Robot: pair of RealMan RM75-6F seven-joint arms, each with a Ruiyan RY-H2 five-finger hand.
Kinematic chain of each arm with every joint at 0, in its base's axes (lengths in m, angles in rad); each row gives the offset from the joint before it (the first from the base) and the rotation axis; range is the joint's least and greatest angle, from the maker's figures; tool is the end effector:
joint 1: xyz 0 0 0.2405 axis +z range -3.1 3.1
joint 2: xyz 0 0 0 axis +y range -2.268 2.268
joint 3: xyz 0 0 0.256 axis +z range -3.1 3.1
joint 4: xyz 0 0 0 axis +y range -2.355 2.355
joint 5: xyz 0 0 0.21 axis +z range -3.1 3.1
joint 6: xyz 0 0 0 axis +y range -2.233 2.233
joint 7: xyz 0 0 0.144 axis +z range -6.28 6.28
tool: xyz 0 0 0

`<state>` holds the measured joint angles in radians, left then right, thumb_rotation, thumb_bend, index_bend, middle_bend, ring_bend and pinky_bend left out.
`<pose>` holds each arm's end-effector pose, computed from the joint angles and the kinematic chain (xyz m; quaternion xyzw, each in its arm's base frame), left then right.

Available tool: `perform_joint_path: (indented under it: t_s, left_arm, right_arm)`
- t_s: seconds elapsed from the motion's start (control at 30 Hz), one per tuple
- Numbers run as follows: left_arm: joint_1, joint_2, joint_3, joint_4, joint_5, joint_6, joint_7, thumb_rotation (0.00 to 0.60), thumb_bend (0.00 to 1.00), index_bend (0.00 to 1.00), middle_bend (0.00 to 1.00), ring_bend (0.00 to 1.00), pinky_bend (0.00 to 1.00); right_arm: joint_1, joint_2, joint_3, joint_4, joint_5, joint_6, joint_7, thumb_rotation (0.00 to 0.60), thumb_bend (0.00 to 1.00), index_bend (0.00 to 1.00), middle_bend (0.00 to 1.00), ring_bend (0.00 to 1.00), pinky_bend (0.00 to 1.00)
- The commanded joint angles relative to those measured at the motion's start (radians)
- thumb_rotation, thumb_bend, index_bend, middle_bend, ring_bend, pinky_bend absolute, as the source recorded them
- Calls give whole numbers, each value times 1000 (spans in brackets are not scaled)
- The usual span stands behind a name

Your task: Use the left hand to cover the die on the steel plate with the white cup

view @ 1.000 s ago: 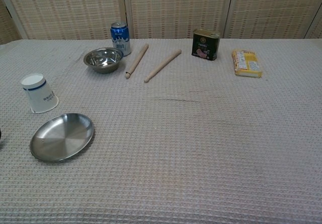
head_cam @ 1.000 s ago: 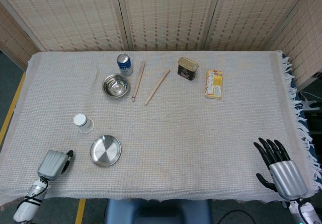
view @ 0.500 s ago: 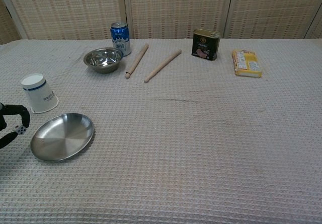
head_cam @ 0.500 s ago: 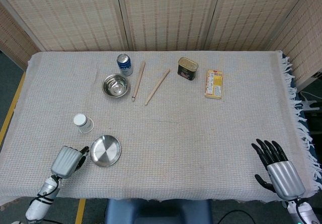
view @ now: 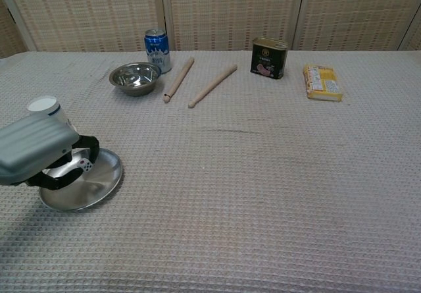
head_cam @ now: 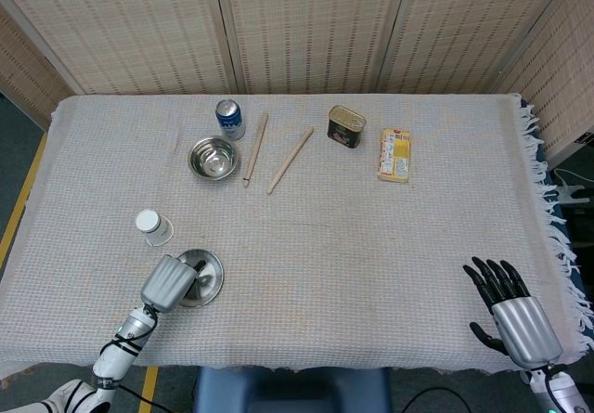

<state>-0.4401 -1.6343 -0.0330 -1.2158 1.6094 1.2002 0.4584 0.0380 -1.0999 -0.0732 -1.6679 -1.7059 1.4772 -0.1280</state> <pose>-0.2345 0.2676 -0.0238 -0.7949 -0.1770 -0.3197 0.4844 -0.2912 -0.1367 0.1328 0.6841 -0.3634 0.3496 0.5270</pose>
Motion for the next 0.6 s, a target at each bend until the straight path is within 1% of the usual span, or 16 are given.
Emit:
perform_joint_path:
  t_s: [0.03, 0.13, 0.2, 0.27, 0.3, 0.33, 0.37, 0.47, 0.53, 0.6]
  left_arm:
    - [1, 22, 7, -29, -16, -12, 10, 600, 417, 257, 1000, 934, 951]
    - [5, 45, 13, -60, -25, -15, 27, 600, 414, 220, 1000, 932, 950]
    - [9, 60, 18, -83, -25, -8, 35, 600, 413, 212, 1000, 931, 948]
    - [17, 77, 21, -107, -15, 17, 35, 600, 413, 210, 996, 920, 942]
    - [26, 92, 23, -124, -3, 46, 25, 600, 413, 210, 971, 909, 936]
    - [33, 103, 23, -135, 8, 73, 12, 600, 413, 208, 904, 885, 929]
    - [43, 119, 21, -146, 20, 109, -10, 600, 413, 201, 806, 857, 924]
    - [59, 143, -4, -142, 32, 187, -70, 600, 408, 128, 254, 752, 920]
    - [58, 148, -36, -123, 9, 206, -111, 600, 402, 80, 109, 737, 924]
    - [45, 152, -66, -107, -38, 173, -144, 600, 400, 33, 47, 741, 934]
  right_arm:
    - [-1, 1, 0, -1, -2, 3, 0, 600, 128, 0, 0, 0, 0]
    - [-2, 2, -2, -2, -5, 5, -1, 600, 128, 0, 0, 0, 0]
    - [-4, 2, -4, -3, -7, 7, -3, 600, 128, 0, 0, 0, 0]
    - [-5, 2, -5, -4, -9, 9, -3, 600, 128, 0, 0, 0, 0]
    - [-6, 3, -5, -5, -11, 10, -4, 600, 129, 0, 0, 0, 0]
    - [-6, 3, -6, -5, -11, 11, -3, 600, 128, 0, 0, 0, 0]
    - [-6, 3, -6, -5, -12, 12, -3, 600, 128, 0, 0, 0, 0]
    - [-5, 3, -7, -5, -12, 9, -2, 600, 128, 0, 0, 0, 0]
    - [-3, 2, -7, -4, -11, 3, -3, 600, 128, 0, 0, 0, 0]
    - [-1, 1, -8, -4, -10, -3, -4, 600, 128, 0, 0, 0, 0]
